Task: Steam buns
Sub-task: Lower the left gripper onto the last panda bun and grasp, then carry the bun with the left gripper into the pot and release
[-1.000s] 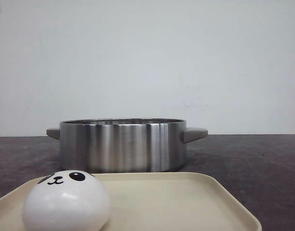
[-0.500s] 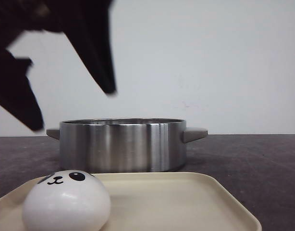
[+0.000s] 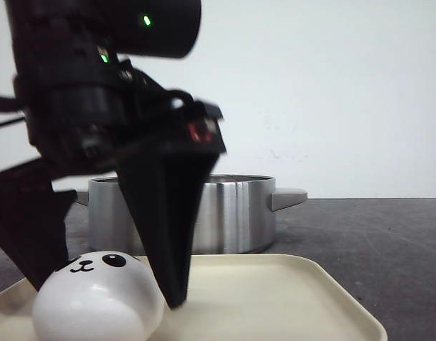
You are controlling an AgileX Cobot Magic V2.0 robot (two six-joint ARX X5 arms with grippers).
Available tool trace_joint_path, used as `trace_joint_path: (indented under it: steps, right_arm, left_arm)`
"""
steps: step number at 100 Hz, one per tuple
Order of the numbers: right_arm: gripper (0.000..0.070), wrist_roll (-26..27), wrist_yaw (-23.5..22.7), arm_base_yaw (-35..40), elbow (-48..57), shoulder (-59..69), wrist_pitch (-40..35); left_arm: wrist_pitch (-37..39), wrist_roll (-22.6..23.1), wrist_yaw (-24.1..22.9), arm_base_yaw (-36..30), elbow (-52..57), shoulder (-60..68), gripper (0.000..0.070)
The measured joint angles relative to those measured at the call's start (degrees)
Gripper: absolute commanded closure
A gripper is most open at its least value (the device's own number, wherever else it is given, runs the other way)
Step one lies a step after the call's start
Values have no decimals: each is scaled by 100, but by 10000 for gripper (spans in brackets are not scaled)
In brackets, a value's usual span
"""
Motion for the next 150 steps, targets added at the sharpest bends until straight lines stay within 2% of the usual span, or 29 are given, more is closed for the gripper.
trace_joint_path:
  steps: [4, 12, 14, 39, 54, 69, 83, 90, 105, 127, 150]
  right_arm:
    - [700, 0, 0, 0, 0, -31, 0]
    - [700, 0, -2, 0, 0, -63, -4]
    - [700, 0, 0, 0, 0, -70, -7]
    - [700, 0, -2, 0, 0, -74, -11]
    - [700, 0, 0, 0, 0, -76, -9]
    - [700, 0, -2, 0, 0, -76, -9]
    - [700, 2, -2, 0, 0, -76, -11]
    - [700, 2, -2, 0, 0, -76, -9]
    - [700, 2, -2, 0, 0, -76, -9]
    - [700, 9, -2, 0, 0, -76, -15]
    - [700, 96, -2, 0, 0, -74, -166]
  left_arm:
    - [55, 0, 0, 0, 0, 59, 292]
    - [66, 2, -2, 0, 0, 85, 637]
    - [68, 4, -2, 0, 0, 85, 700]
    - [33, 157, 24, -4, 17, 83, 691]
    - [-472, 310, 11, -24, 264, -120, 690]
    - [-855, 424, -46, -37, 1237, -695, 690]
    - [-844, 575, -575, 37, 2361, -894, 690]
    - [-824, 732, -734, 203, 2837, -861, 690]
    - [-723, 1099, -748, 876, 3407, -651, 690]
    - [-769, 1303, -387, 2070, 3379, 369, 690]
    - [-540, 1659, -577, 2153, 3379, 1261, 690]
